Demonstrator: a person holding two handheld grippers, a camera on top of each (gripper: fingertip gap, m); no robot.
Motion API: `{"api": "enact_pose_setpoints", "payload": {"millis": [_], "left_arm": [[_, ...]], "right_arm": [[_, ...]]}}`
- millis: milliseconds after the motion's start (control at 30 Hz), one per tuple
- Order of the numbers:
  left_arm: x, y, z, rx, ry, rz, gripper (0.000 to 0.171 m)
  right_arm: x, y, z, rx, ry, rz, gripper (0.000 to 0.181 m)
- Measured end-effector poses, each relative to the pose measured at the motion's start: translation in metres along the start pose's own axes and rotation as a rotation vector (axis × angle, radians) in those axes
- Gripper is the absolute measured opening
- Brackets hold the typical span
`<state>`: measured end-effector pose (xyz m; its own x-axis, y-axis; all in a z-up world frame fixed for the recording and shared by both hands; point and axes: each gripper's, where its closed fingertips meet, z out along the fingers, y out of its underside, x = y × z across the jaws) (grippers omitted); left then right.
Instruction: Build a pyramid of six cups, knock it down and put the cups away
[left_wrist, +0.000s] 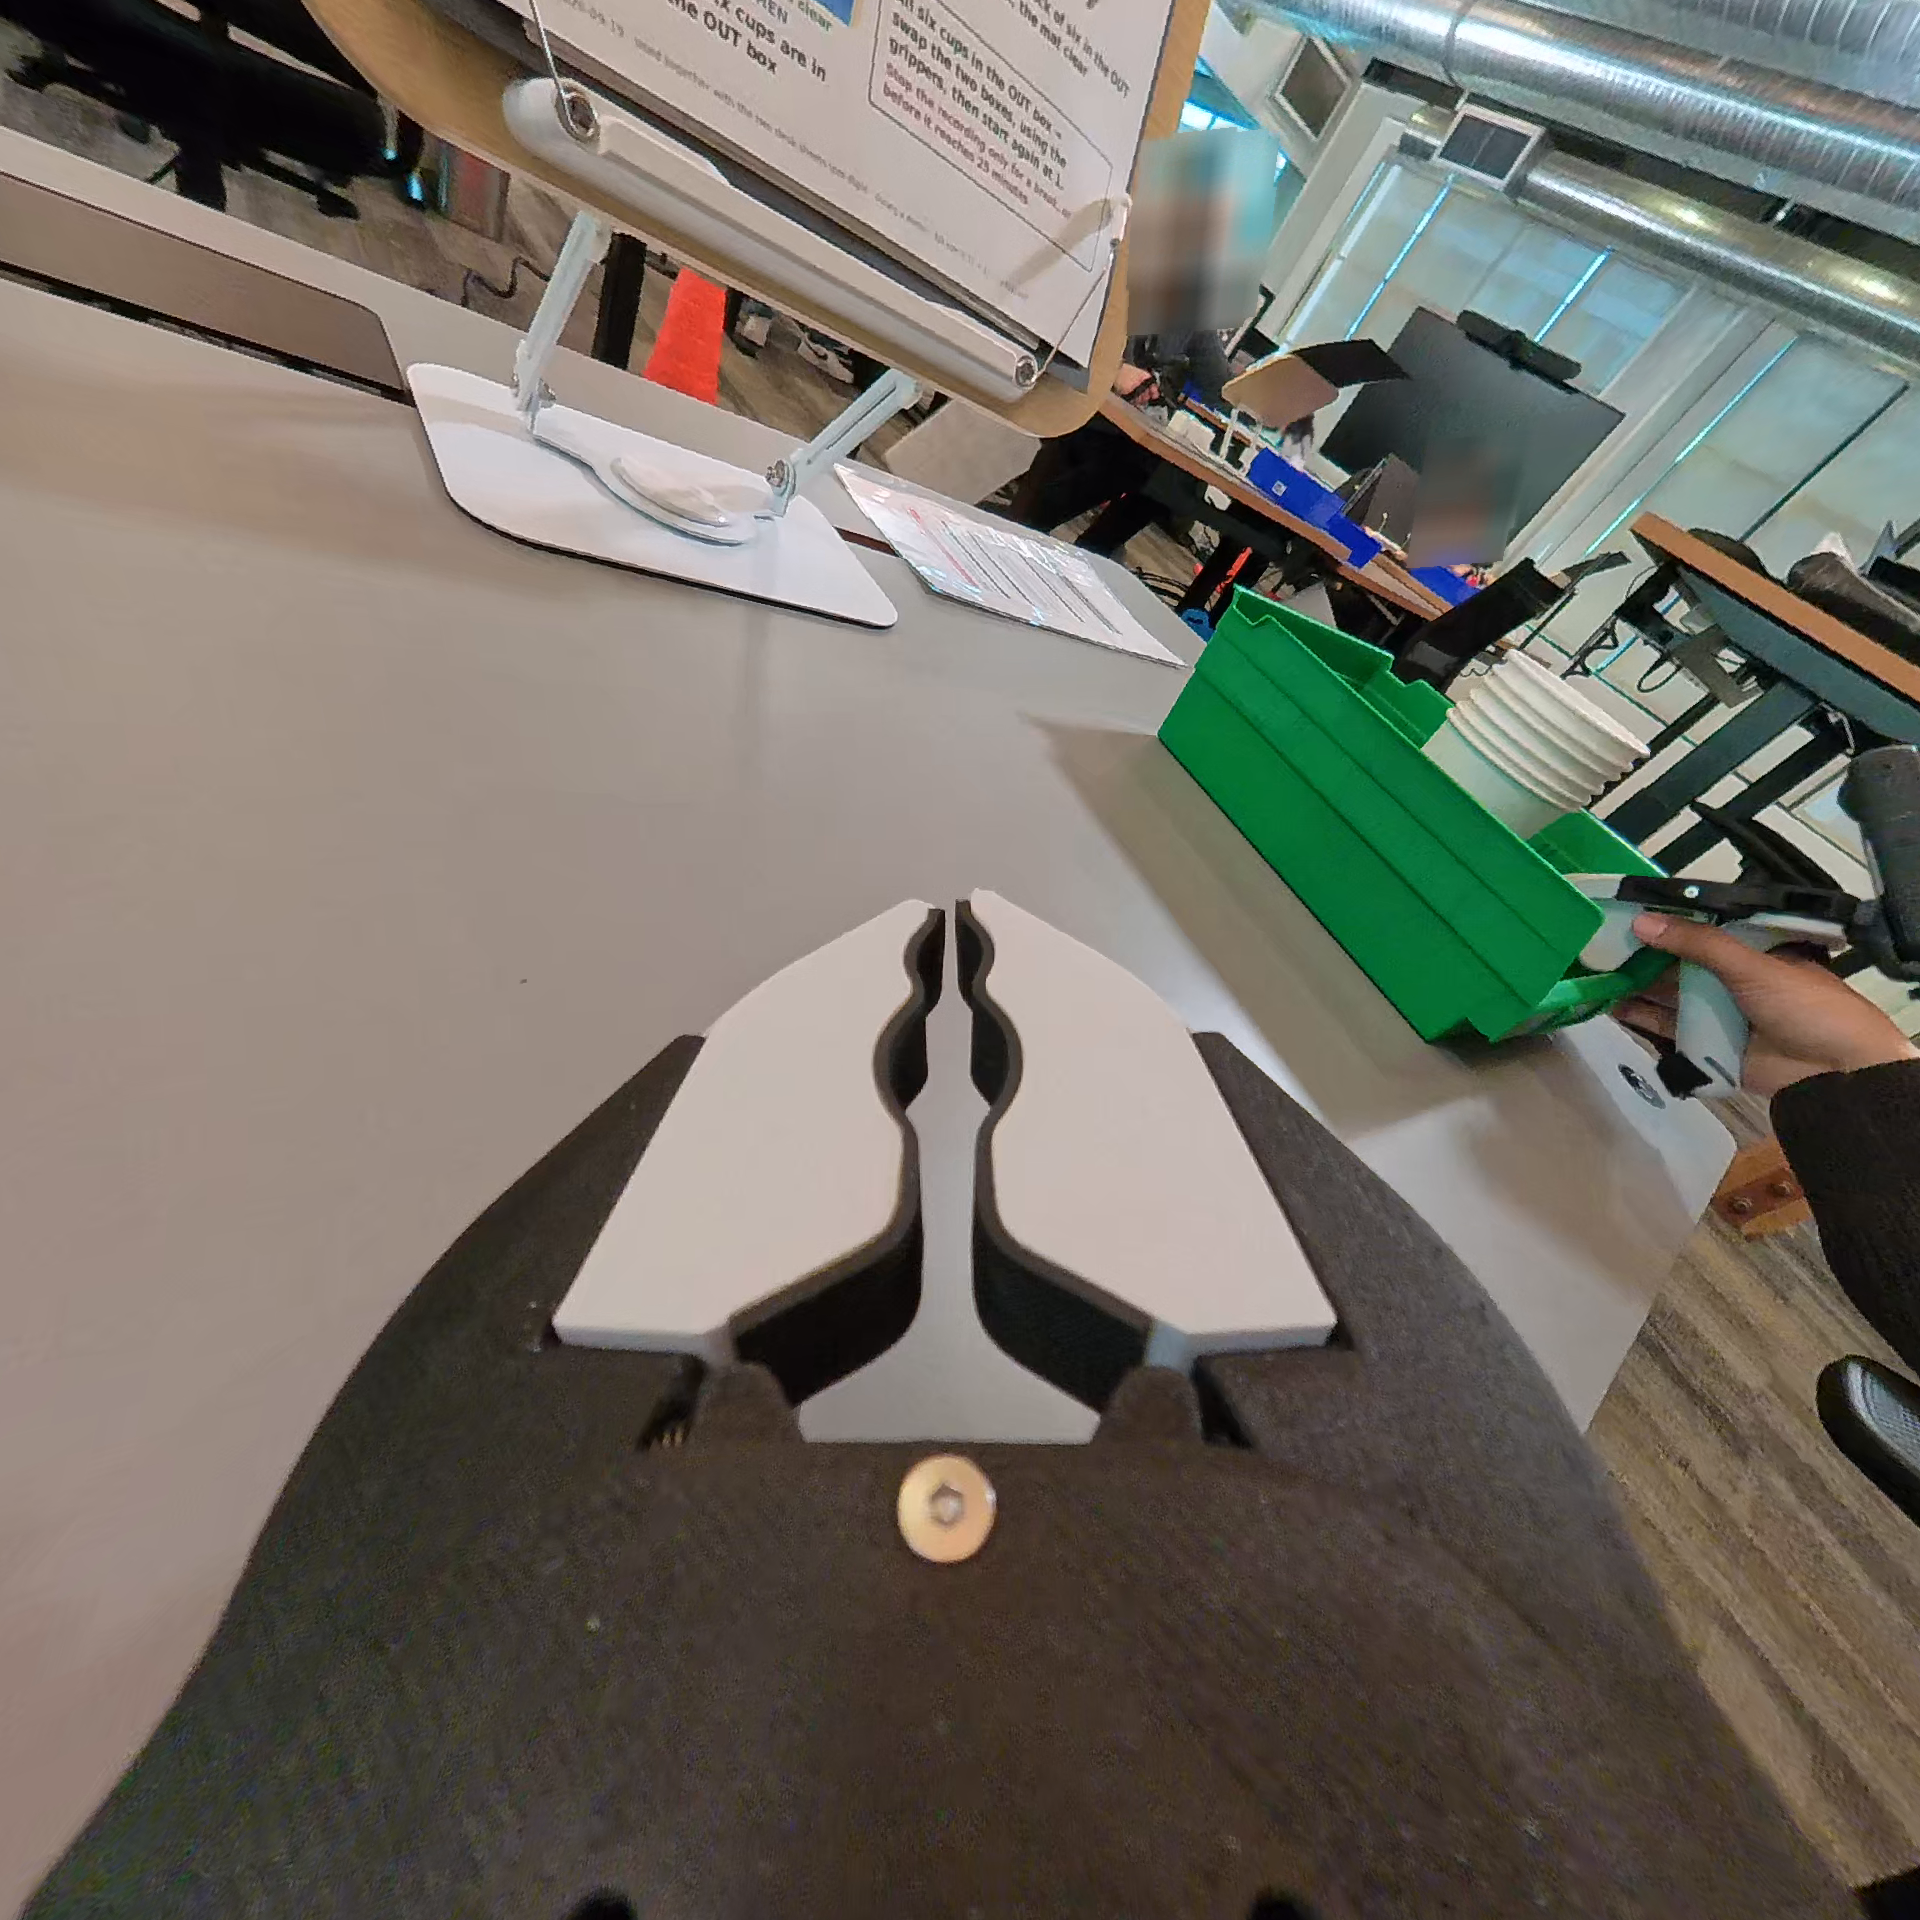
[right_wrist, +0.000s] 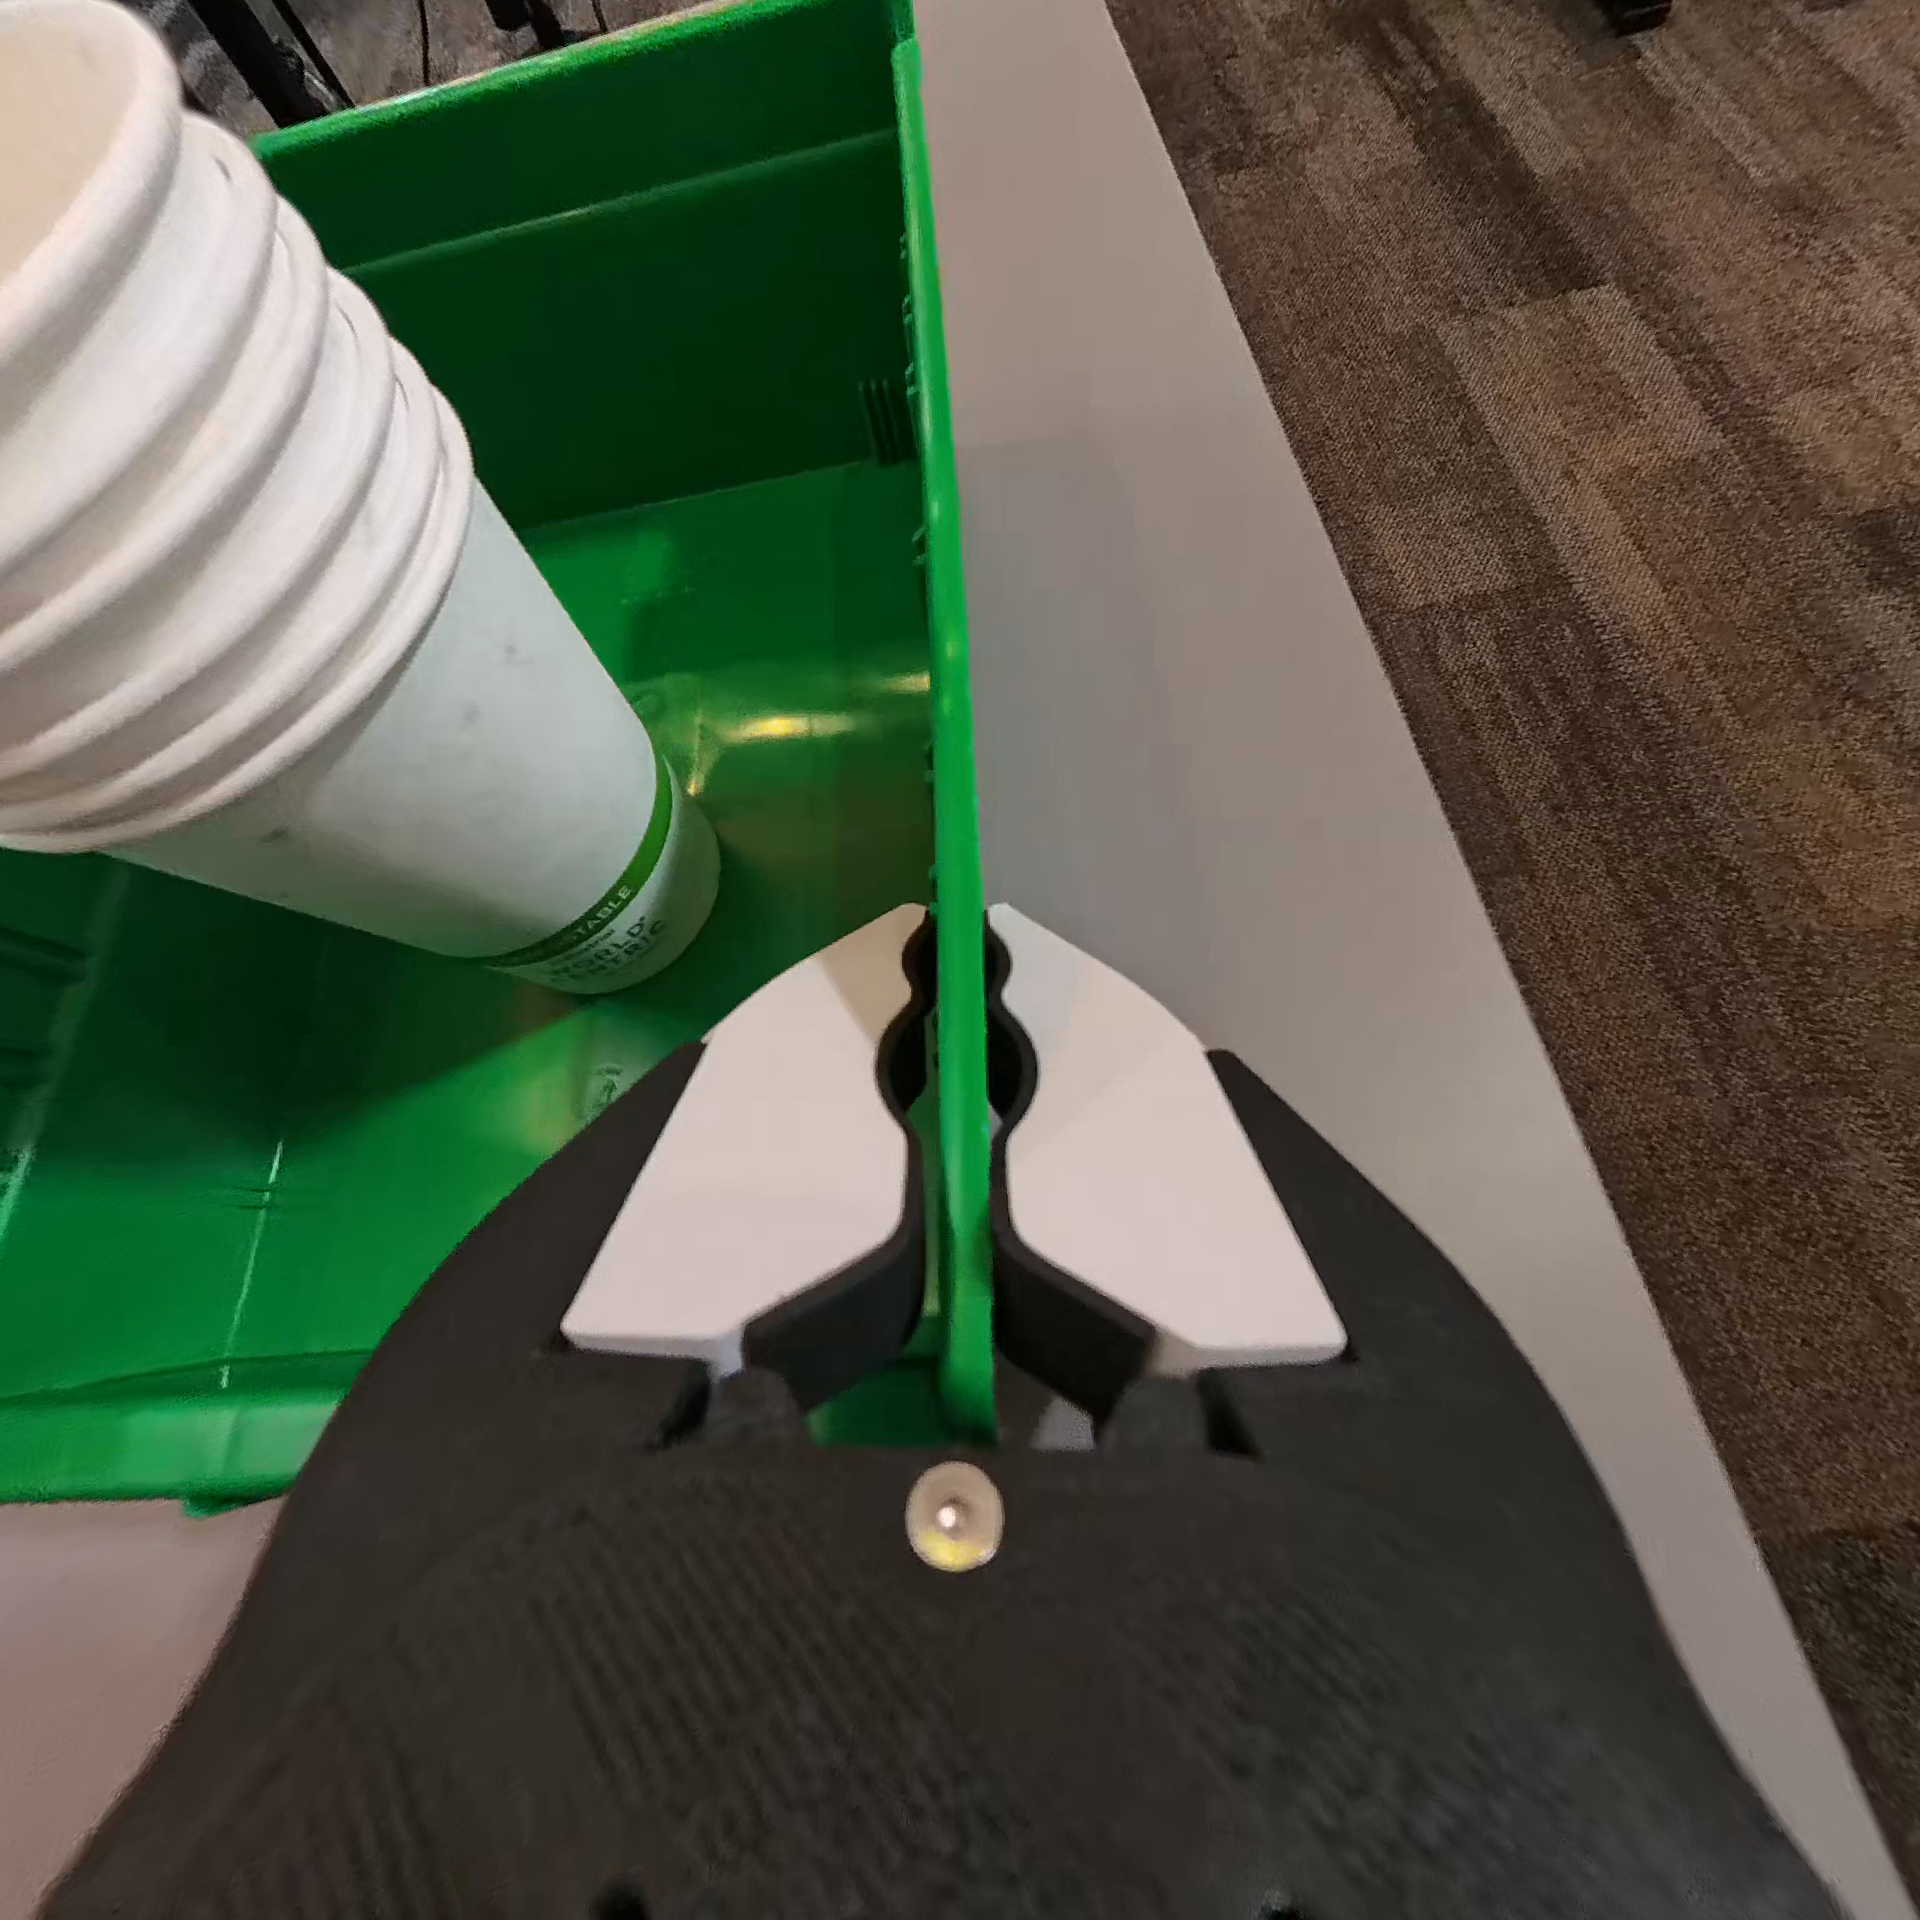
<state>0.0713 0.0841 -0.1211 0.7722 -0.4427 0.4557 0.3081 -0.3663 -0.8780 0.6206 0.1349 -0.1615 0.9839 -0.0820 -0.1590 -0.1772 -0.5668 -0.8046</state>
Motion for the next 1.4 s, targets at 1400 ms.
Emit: {"api": "enact_pose_setpoints", "payload": {"millis": [1400], "left_arm": [[-0.196,-0.044,-0.138,-0.261,-0.794,0.46,0.008]], "right_arm": [[-0.42,0.084,-0.001,0.035,-0.402,-0.109,0.008]]}}
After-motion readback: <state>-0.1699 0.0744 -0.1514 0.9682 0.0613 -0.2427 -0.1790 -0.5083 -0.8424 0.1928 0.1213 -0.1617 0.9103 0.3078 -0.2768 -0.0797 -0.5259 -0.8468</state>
